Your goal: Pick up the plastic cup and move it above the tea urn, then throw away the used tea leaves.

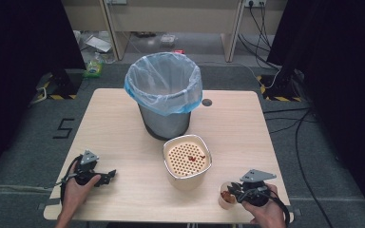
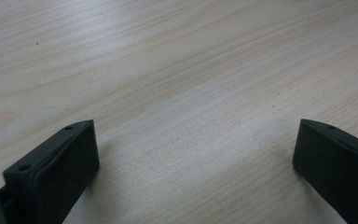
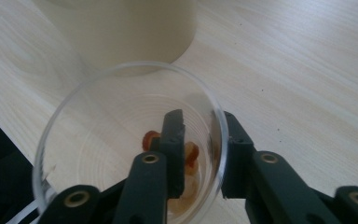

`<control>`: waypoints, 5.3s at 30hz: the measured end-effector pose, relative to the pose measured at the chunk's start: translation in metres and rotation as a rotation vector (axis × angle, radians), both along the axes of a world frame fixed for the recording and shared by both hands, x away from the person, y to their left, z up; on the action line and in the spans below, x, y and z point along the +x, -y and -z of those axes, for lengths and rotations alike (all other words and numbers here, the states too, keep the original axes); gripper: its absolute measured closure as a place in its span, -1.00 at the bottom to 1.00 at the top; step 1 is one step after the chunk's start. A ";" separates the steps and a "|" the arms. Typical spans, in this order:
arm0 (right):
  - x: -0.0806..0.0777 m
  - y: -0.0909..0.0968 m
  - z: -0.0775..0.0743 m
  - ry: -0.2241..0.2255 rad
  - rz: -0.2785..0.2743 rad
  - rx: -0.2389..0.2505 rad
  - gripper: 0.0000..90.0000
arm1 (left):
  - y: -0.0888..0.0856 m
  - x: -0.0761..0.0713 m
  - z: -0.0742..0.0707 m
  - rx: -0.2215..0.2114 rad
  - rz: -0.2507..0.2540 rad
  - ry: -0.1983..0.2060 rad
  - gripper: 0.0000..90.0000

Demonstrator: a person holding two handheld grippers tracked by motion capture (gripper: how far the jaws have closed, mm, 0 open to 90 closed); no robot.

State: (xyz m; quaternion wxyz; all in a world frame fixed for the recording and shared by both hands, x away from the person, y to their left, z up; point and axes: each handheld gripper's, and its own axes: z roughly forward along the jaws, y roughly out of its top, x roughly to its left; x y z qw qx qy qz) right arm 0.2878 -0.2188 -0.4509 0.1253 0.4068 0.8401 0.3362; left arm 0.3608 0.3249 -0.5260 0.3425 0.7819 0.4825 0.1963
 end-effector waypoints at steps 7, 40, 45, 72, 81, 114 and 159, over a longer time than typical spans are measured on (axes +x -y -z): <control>-0.003 0.002 -0.006 0.057 -0.037 0.014 0.93 | 0.000 0.000 0.000 0.002 0.001 0.000 -1.00; 0.064 0.009 -0.061 0.480 0.081 -0.059 0.95 | 0.000 0.000 0.000 0.001 -0.002 0.000 -1.00; 0.074 -0.015 -0.073 0.558 0.042 -0.109 0.95 | 0.000 0.000 0.000 0.001 -0.002 0.000 -1.00; 0.055 -0.103 -0.083 1.052 -0.083 -0.268 0.96 | 0.000 0.000 0.000 0.001 -0.002 0.000 -1.00; 0.052 -0.125 -0.071 1.159 -0.138 -0.401 0.96 | 0.000 0.000 0.000 0.001 -0.002 0.000 -1.00; 0.035 -0.152 -0.040 1.409 -0.256 -0.734 0.97 | 0.000 0.000 0.000 0.000 -0.003 0.001 -1.00; 0.036 -0.161 -0.038 1.508 -0.263 -0.784 0.97 | 0.000 0.001 0.000 0.002 -0.002 0.000 -1.00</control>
